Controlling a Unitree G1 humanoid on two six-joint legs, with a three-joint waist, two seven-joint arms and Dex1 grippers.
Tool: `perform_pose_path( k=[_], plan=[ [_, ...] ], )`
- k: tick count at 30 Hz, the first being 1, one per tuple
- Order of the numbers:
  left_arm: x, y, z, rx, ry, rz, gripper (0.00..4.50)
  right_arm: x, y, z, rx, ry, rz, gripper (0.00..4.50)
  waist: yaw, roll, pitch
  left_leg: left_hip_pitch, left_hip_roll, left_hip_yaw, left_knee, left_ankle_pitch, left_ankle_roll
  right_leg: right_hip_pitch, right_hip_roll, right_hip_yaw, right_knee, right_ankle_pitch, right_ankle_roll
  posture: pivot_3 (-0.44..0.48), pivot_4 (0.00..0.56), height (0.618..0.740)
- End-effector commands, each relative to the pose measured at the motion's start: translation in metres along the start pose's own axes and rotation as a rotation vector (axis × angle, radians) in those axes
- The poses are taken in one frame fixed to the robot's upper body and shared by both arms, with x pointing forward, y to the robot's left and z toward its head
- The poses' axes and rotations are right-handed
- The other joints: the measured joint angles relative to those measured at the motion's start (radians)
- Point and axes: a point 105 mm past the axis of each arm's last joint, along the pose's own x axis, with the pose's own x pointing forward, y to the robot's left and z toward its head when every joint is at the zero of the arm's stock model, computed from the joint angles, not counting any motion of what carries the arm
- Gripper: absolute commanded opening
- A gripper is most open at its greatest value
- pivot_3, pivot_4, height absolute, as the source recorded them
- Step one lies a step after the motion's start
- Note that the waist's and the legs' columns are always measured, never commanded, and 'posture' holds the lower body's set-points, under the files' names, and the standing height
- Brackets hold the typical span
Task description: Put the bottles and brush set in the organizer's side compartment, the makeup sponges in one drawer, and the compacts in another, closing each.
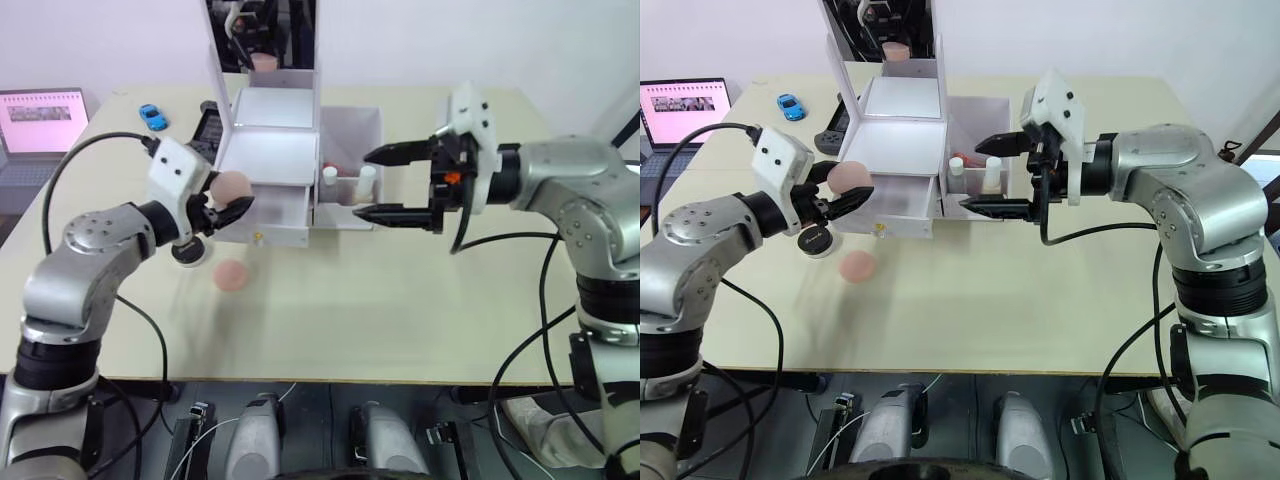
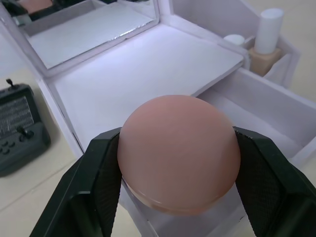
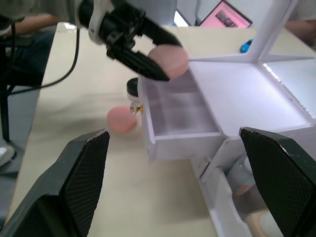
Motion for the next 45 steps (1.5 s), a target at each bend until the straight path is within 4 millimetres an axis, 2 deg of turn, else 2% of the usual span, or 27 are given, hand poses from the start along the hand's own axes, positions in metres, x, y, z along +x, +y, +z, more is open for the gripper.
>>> perform_pose_path(
  k=[1,5,6,8,13,17,19,23,26,30,34,39,41,45],
  plan=[
    [0.003,-0.003,0.001,-0.005,0.004,0.005,2.67,-0.006,-0.005,0.018,-0.065,-0.048,-0.042,4.50,-0.001,0.000,0.000,0.000,0.000,0.000,0.000,0.000,0.000,0.000,0.000,0.000,0.000,0.000,0.000,0.000,0.150,0.740],
    [0.002,-0.001,-0.003,-0.002,0.019,0.020,2.67,-0.005,-0.011,0.014,-0.073,-0.038,-0.078,4.50,-0.001,0.000,0.000,0.000,0.000,0.000,0.000,0.000,0.000,0.000,0.000,0.000,0.000,0.000,0.000,0.000,0.150,0.740],
    [0.002,-0.001,-0.003,0.000,0.024,0.022,3.71,-0.005,-0.011,0.013,-0.079,-0.034,-0.082,4.50,-0.001,0.000,0.000,0.000,0.000,0.000,0.000,0.000,0.000,0.000,0.000,0.000,0.000,0.000,0.000,0.000,0.150,0.740],
    [0.002,0.001,-0.001,-0.012,0.009,0.028,4.46,-0.005,-0.012,0.013,-0.078,-0.036,-0.086,4.50,-0.001,0.000,0.000,0.000,0.000,0.000,0.000,0.000,0.000,0.000,0.000,0.000,0.000,0.000,0.000,0.000,0.150,0.740],
    [-0.001,0.001,0.011,-0.026,-0.032,0.030,4.46,-0.004,-0.013,0.012,-0.075,-0.038,-0.084,4.50,0.000,0.000,0.000,0.000,0.000,0.000,0.000,0.000,0.000,0.000,0.000,0.000,0.000,0.000,0.000,0.000,0.150,0.740],
    [-0.014,0.005,0.020,-0.030,-0.057,0.030,4.46,-0.005,-0.015,0.010,-0.074,-0.036,-0.083,4.50,-0.001,0.000,0.000,0.000,0.000,0.000,0.000,0.000,0.000,0.000,0.000,0.000,0.000,0.000,0.000,0.000,0.150,0.740],
    [-0.029,0.014,0.024,-0.058,-0.088,0.054,4.46,-0.008,-0.018,0.004,-0.082,-0.016,-0.085,4.50,-0.003,0.000,0.000,0.000,0.000,0.000,0.000,0.000,0.000,0.000,0.000,0.000,0.000,0.000,0.000,0.000,0.150,0.740],
    [-0.074,0.056,0.015,-0.056,-0.090,0.206,4.46,-0.022,-0.037,-0.015,-0.065,0.030,-0.144,4.50,-0.011,0.000,0.000,0.000,0.000,0.000,-0.001,0.000,0.000,-0.001,0.000,0.000,0.000,0.000,0.000,0.000,0.150,0.740],
    [-0.110,0.080,-0.004,0.001,-0.029,0.298,4.46,-0.040,-0.056,-0.036,-0.083,0.087,-0.213,4.50,-0.010,0.000,0.000,0.000,0.000,0.001,-0.001,0.000,0.000,-0.001,0.000,0.000,0.000,0.000,0.000,0.000,0.150,0.740],
    [-0.148,0.082,-0.036,0.003,0.026,0.306,4.46,-0.066,-0.072,-0.059,-0.064,0.109,-0.289,4.50,-0.006,0.000,0.000,0.000,0.000,0.002,-0.001,0.000,0.000,-0.001,-0.001,0.000,-0.001,0.000,0.000,0.000,0.150,0.740],
    [-0.192,0.076,-0.084,-0.029,0.132,0.322,4.46,-0.092,-0.075,-0.089,-0.019,0.171,-0.332,4.50,-0.006,0.000,0.000,0.000,0.000,0.003,-0.001,0.000,0.000,-0.001,-0.001,0.000,-0.002,0.000,-0.001,0.000,0.150,0.740],
    [-0.245,0.084,-0.128,-0.093,0.231,0.466,4.46,-0.128,-0.076,-0.134,0.022,0.306,-0.433,4.50,-0.007,0.000,0.000,0.000,0.001,0.003,-0.002,0.000,0.000,-0.002,-0.001,0.000,-0.002,-0.001,-0.002,0.000,0.150,0.740],
    [-0.253,0.080,-0.139,-0.122,0.251,0.466,4.46,-0.137,-0.077,-0.144,0.062,0.325,-0.475,4.50,-0.008,0.000,0.000,0.000,0.001,0.003,-0.002,0.000,-0.001,-0.006,-0.002,0.000,-0.002,-0.002,-0.004,0.000,0.150,0.740],
    [-0.258,0.080,-0.147,-0.131,0.255,0.469,4.46,-0.134,-0.075,-0.140,0.068,0.298,-0.455,4.50,-0.012,0.000,0.000,0.000,0.001,0.004,-0.002,0.000,-0.001,-0.006,-0.002,0.000,-0.002,-0.002,-0.004,0.000,0.150,0.740]
  ],
)
